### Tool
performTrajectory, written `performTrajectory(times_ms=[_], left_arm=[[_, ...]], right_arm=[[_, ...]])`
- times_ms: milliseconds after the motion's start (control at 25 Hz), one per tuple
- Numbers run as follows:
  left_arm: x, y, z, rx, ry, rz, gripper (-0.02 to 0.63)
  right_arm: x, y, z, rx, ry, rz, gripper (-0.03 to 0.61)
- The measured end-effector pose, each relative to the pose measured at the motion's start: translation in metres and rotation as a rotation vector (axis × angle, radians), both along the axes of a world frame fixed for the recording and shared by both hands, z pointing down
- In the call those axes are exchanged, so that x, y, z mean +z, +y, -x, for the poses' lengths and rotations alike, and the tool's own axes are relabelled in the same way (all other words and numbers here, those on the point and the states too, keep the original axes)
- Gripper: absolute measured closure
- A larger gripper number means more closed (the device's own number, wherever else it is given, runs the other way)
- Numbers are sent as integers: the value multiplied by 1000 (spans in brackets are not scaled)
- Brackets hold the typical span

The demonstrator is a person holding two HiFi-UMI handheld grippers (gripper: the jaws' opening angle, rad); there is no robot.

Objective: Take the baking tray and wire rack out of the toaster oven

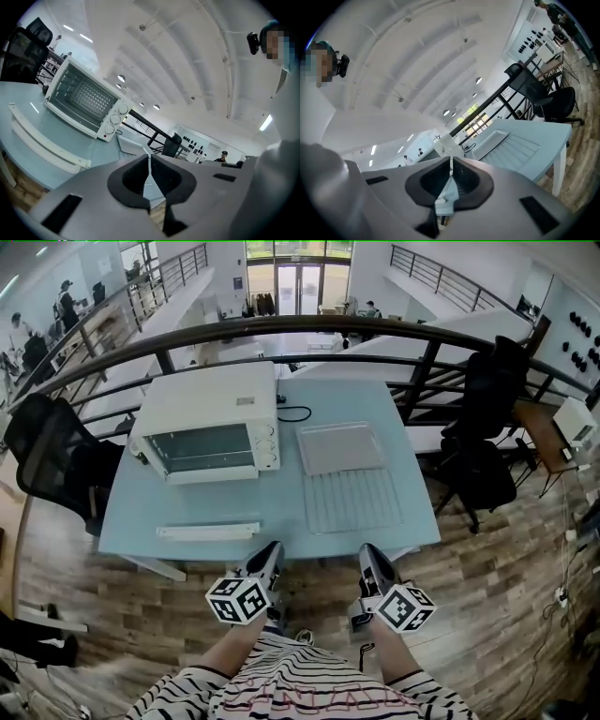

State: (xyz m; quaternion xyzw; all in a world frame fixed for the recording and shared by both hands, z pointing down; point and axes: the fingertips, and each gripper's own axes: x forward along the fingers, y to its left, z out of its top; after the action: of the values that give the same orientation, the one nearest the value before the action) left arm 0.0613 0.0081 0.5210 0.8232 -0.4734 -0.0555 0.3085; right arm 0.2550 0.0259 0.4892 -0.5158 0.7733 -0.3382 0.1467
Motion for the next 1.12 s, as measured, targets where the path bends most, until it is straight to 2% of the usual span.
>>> performTrajectory(times_ms=[200,360,760,1120], left_arm=[[-8,6,16,0,-43,-38,583],[-13,7,42,6,-70,-42,586],[-43,15,154,-42,-137,-115,591],[-56,19,233,-58,-197,-176,591]], right_arm=[[-8,2,26,-50,19,-14,540],[-13,-4,51,-60,68,-30,546],[-29,-9,168,-177,149,-59,551],[-29,-12,252,-208,204,-86,552]])
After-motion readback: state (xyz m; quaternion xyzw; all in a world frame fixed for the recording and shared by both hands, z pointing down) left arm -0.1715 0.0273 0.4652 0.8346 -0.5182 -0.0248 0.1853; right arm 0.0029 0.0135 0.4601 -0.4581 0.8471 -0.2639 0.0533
